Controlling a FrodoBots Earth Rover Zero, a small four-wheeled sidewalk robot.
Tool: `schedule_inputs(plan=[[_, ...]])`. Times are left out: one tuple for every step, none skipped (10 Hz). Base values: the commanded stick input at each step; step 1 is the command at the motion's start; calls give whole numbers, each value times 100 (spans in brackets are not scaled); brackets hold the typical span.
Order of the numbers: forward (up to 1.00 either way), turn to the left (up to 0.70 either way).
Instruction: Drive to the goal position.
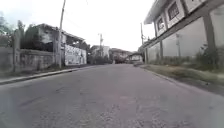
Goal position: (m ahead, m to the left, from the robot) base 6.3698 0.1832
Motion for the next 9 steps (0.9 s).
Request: schedule_inputs(plan=[[67,-9],[67,-26],[67,-33],[67,-33],[67,-33],[67,-33],[67,-33],[67,-33],[67,-33]])
